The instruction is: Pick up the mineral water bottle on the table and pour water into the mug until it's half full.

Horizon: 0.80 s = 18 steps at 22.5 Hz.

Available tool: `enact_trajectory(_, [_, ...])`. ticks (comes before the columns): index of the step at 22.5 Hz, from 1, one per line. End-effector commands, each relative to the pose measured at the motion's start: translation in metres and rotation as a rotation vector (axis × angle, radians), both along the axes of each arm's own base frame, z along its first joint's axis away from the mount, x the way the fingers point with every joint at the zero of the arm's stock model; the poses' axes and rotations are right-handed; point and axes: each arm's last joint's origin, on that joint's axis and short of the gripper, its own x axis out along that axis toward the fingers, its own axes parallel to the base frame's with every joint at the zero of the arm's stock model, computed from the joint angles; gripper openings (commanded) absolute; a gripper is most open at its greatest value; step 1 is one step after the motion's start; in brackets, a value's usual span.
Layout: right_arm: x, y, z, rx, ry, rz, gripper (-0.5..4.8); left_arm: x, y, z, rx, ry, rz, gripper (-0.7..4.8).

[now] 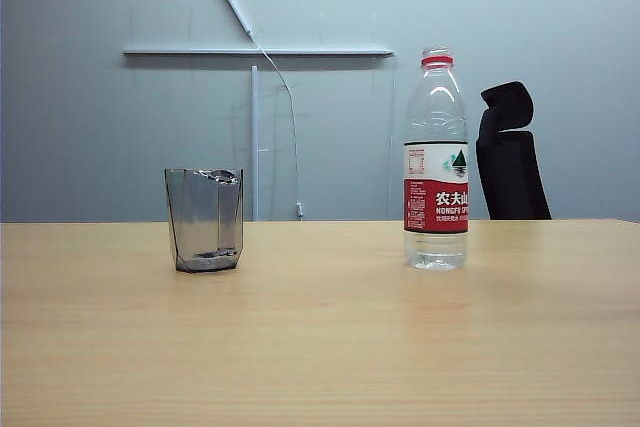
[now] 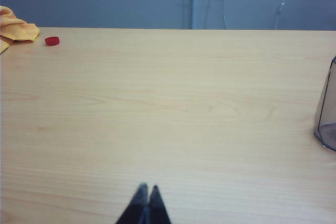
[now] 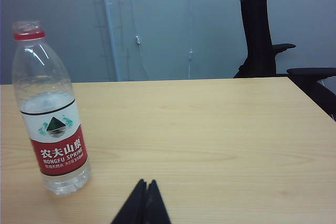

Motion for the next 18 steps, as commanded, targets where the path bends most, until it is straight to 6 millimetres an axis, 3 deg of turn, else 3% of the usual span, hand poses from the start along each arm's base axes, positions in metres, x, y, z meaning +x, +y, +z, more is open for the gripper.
enact_trajectory(1, [-0.001, 0.0, 0.003, -0.001, -0.022, -0.002, -0.05, 0.0, 0.0, 0.002, -0.003, -0.014, -0.001, -0.02])
enact_trajectory(10, [-0.001, 0.0, 0.003, 0.001, -0.025, -0.001, -0.05, 0.0, 0.0, 0.002, -0.003, -0.014, -0.002, -0.02])
enact_trajectory(14, [-0.002, 0.002, 0.012, 0.257, -0.091, 0.113, -0.02, 0.002, -0.01, 0.0, -0.003, 0.016, -0.105, -0.02])
enact_trajectory(18, [-0.003, 0.008, 0.021, 0.321, -0.034, 0.209, 0.0, 0.001, -0.03, -0.004, 0.004, 0.059, -0.298, -0.02])
